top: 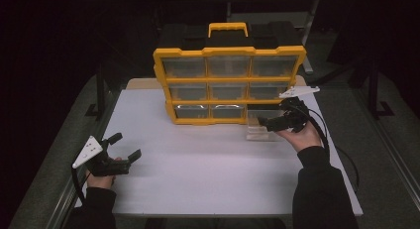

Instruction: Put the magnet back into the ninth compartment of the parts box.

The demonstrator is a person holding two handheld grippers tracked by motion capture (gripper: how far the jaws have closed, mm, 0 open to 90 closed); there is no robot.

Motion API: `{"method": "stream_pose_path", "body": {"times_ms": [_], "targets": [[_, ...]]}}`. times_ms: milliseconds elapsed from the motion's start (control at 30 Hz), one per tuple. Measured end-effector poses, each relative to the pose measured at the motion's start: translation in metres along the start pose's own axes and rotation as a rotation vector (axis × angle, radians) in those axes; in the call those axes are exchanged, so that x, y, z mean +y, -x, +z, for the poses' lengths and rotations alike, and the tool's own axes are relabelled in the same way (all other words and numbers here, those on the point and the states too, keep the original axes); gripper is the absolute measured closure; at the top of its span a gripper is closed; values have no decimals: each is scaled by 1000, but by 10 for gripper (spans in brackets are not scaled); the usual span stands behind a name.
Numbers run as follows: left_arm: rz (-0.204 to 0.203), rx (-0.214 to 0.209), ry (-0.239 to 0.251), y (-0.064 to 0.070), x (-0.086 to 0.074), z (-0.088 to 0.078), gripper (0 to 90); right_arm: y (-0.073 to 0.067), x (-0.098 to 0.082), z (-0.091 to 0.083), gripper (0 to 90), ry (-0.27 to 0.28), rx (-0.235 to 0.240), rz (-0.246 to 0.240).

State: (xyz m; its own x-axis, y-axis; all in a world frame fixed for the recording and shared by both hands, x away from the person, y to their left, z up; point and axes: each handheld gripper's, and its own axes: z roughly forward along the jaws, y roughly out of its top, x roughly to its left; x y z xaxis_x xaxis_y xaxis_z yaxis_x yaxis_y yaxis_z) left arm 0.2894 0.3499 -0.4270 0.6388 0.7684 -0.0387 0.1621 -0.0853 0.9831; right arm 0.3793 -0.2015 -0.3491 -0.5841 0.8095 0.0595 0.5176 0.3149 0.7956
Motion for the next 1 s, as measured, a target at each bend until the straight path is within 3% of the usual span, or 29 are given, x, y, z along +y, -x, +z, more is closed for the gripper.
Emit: {"method": "stream_pose_path", "body": {"times_ms": [400,1000], "targets": [[0,-1,0,0,0,0,0,-1,-13,-8,0,38,-8,10],[-2,1,0,0,0,0,0,-13,-30,-18,0,89,11,-16]]}}
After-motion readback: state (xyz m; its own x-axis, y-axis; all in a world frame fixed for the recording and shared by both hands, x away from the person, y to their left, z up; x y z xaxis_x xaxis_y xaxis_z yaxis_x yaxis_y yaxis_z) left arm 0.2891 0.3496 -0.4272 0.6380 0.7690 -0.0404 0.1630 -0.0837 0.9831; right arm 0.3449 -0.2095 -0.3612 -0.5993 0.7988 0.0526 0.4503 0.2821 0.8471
